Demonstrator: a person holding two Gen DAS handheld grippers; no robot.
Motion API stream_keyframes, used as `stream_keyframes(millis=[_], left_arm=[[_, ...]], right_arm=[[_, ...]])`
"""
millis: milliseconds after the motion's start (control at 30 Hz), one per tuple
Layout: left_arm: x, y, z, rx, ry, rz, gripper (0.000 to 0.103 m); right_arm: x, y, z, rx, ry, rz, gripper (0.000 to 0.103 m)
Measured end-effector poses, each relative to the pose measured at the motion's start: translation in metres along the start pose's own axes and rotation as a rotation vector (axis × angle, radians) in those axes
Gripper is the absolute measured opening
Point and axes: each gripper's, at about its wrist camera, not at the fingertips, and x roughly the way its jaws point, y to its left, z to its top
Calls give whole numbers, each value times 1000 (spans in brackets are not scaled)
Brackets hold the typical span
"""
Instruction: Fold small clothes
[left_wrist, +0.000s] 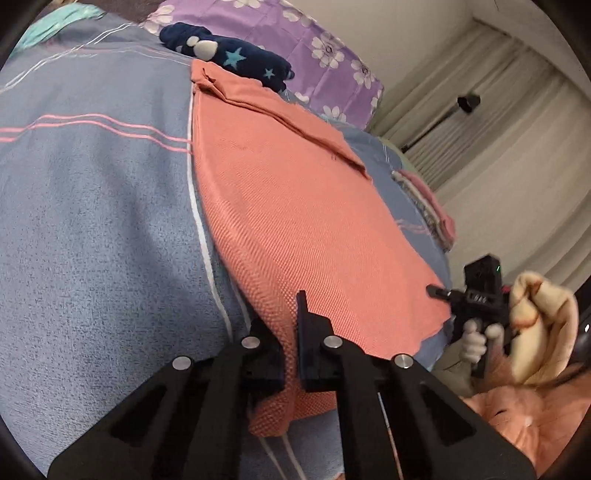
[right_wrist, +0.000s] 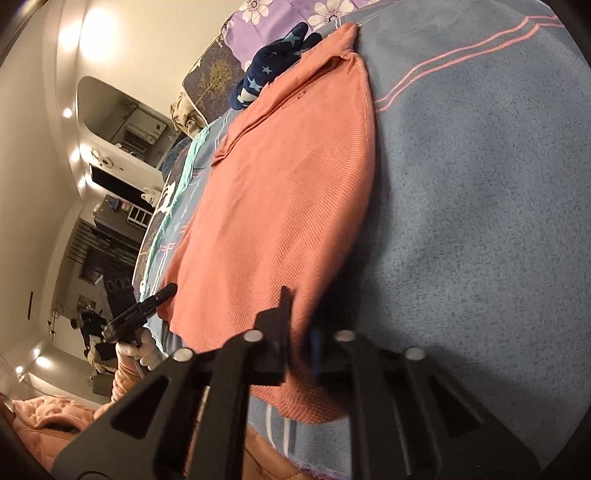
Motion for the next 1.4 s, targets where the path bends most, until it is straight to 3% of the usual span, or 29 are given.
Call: stream_keyframes(millis=[167,333,433,500,567,633,800,1033,1400], left_arm=[[-20,-27,16,73,-99,-54,4],[-59,-71,29,194,-212,-125,4],[-87,-87,23,215,-270,-158,3],[-112,-102,12,226,-320,-169,3],[-124,-113,3,241,-333,-155,3],[-120,-118,-1,260,-314,-117,4],[-87,-105,20,243,-282,-52,4],[-59,-77,73,149,-310,-41,4],[-20,-75,155,211,-341,84,4]], right_arm=[[-31,22,9,-42,-150,107,4],[-75,60,18,-150,-275,134,4],[-110,78,9,-197,-337,161,4],[-136,92,-3,-249,-377,143,4],[-151,105,-14,-306,-381,49,4],[-145,103,-13,-303,-351,0,4],[-105,81,13,-242,-334,7,4],[-74,62,73,-180,-373,-24,5],[-34,74,154,-297,-398,-118,8]])
